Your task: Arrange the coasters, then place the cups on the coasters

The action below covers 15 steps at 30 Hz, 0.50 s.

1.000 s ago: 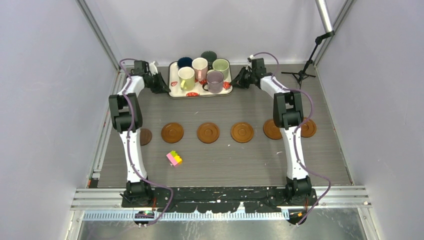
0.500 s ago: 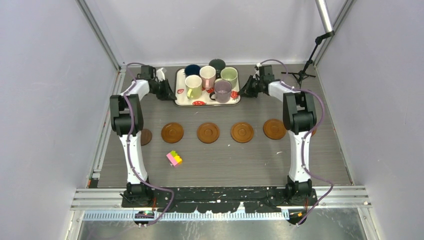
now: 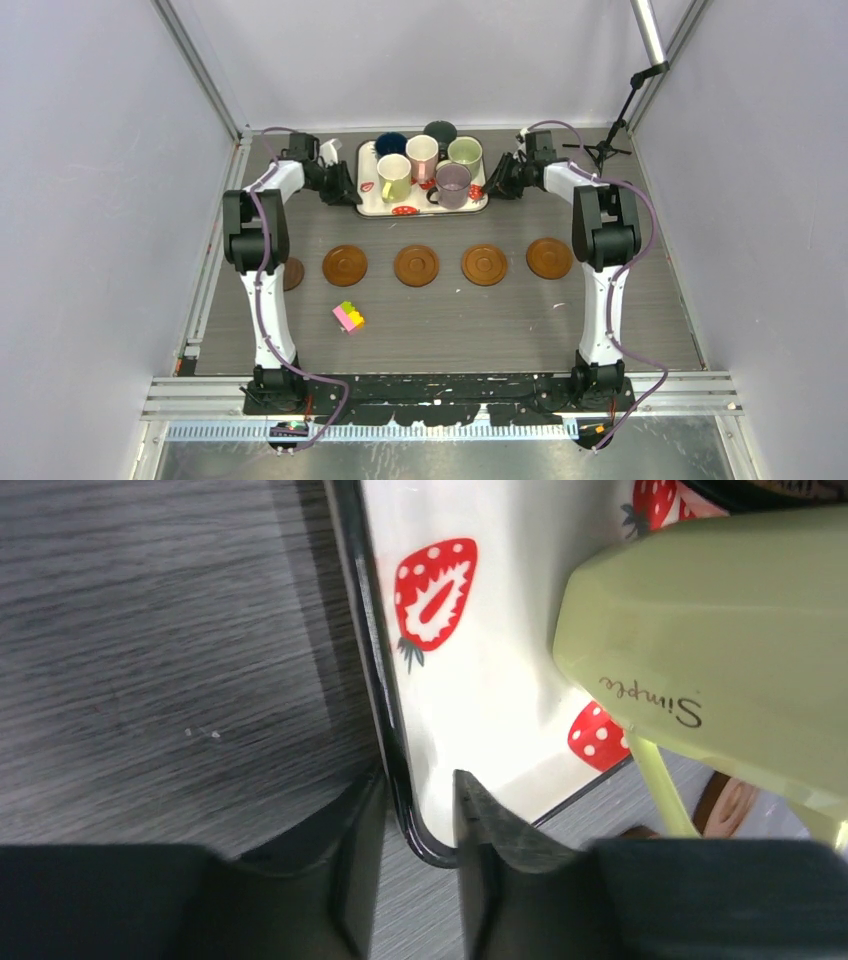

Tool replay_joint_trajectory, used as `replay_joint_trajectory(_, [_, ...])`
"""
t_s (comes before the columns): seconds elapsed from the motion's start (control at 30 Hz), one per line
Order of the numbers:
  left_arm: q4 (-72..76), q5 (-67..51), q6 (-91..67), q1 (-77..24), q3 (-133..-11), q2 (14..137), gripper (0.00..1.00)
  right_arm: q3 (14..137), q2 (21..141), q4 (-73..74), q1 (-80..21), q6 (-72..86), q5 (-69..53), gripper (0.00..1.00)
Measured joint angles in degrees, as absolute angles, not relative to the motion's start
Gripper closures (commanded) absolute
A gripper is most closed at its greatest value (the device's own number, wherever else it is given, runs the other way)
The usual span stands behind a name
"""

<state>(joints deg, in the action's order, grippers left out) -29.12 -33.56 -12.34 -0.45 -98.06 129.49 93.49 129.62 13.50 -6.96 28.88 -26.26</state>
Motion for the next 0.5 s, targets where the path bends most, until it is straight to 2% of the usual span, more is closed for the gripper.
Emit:
replay_joint_trajectory(0.13, [-31.3, -33.5, -11.4, -0.6, -99.1, 128.6, 0.33, 93.5, 128.1, 16.2, -6.6, 28.6, -25.5, 0.35])
replay_joint_trajectory(0.17, [-31.9, -32.9, -11.1, -0.7, -99.1, 128.1, 0.24, 93.6, 127.6, 17.0, -6.3, 28.4, -25.1, 0.31])
replay_joint_trajectory(0.27, [-34.3, -30.7, -9.5, -0.3, -99.1, 125.3, 0.08, 93.7, 126.1, 19.6, -5.4, 27.2, -23.9, 0.2])
replay_joint_trajectory(0.4, [-36.2, -27.5, -6.3, 1.4, -99.0, 118.2, 0.01, 94.9, 123.2, 23.2, -4.6, 25.0, -23.7, 0.17])
replay_joint_trajectory(0.5, [-33.9, -25.9, -4.2, 2.5, -96.1, 109.9, 0.0, 95.7, 119.6, 26.1, -4.3, 22.2, -23.7, 0.16])
